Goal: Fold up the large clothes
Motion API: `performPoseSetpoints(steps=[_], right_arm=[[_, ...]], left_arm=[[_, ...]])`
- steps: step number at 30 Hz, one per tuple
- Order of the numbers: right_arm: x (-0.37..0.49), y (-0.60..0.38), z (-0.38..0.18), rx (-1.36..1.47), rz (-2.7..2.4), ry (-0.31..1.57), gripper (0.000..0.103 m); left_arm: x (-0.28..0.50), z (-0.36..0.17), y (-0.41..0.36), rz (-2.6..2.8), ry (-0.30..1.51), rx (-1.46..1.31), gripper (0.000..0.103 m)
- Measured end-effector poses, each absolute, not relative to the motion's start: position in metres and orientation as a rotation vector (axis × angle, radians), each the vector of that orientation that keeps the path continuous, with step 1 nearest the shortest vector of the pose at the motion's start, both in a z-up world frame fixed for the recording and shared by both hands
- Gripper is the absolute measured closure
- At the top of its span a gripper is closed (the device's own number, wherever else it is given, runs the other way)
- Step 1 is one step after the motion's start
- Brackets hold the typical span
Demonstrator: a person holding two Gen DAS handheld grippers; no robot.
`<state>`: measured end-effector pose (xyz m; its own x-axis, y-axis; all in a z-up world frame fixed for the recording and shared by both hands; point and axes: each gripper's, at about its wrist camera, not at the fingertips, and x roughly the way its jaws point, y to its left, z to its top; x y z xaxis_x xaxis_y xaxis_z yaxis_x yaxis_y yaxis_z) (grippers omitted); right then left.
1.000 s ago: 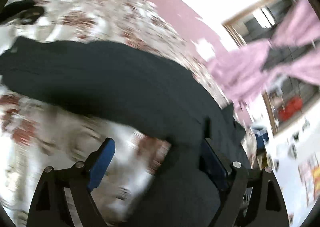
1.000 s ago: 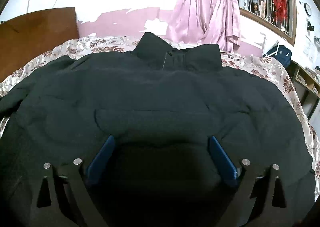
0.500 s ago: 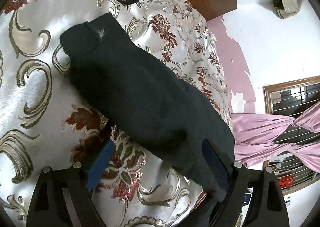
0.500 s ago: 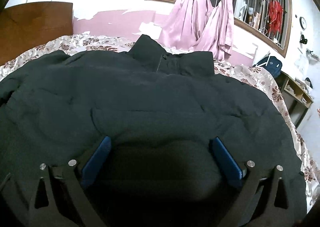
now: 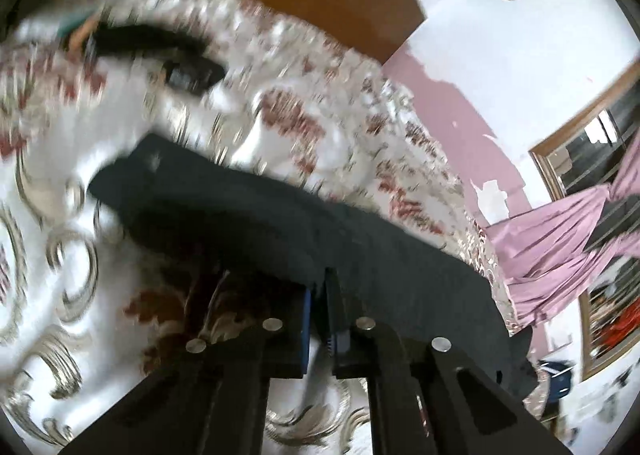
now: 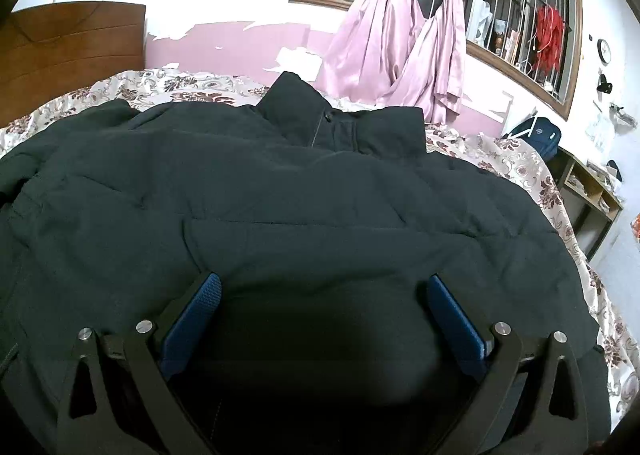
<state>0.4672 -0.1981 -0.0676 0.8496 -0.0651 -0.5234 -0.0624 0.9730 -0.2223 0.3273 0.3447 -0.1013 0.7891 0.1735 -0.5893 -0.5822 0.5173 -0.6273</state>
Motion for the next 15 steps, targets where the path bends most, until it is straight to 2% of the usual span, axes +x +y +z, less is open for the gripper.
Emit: performPoseSetpoints(steps=[7, 15], right_arm=[[0.470, -0.204, -0.064, -0.184, 0.035, 0.590, 0.002], [0.452, -0.256, -0.018, 0.066, 0.095, 0.599, 0.002]], left_arm=[[0.355, -0.003, 0.311, 0.423, 0.414, -0.594, 0.098], [0.407, 0.098, 0.196, 0.186, 0.373, -0.249, 0.099]])
